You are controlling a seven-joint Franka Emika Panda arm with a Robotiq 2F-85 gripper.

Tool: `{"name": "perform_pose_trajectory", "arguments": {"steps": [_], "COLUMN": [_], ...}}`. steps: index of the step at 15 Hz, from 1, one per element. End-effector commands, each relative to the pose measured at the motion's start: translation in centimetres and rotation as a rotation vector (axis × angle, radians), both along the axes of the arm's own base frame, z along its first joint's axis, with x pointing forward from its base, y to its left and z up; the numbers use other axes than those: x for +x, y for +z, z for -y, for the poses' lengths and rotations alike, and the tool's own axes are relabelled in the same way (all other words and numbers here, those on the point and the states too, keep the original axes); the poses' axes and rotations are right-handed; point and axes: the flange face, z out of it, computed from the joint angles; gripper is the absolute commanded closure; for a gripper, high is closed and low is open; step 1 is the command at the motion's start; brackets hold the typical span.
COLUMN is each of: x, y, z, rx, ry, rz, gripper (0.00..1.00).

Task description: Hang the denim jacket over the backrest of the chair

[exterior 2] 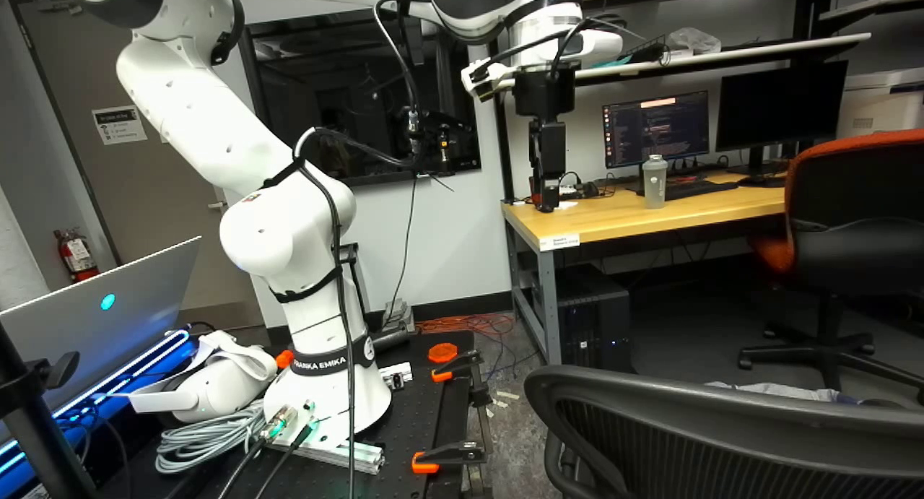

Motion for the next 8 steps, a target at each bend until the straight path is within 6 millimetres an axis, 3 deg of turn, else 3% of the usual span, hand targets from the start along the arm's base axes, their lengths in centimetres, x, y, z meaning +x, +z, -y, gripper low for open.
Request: {"name": "perform_pose_trajectory", "arguments": {"steps": [1,5,6,8], "x": [0.0,1.1,0.1,0.4], "y": [0.1,-0.5,-0.1,-0.6], "z": [0.0,0.7,0.1,0.3], "rx": [0.000,-0.011,0.001,0.003], "ry": [0.000,-0.016,-0.002,-0.007], "rz": [-0.001,-0.019,-0.005,-0.019], "gripper": [0.00,0.00,0.00,0.00]}}
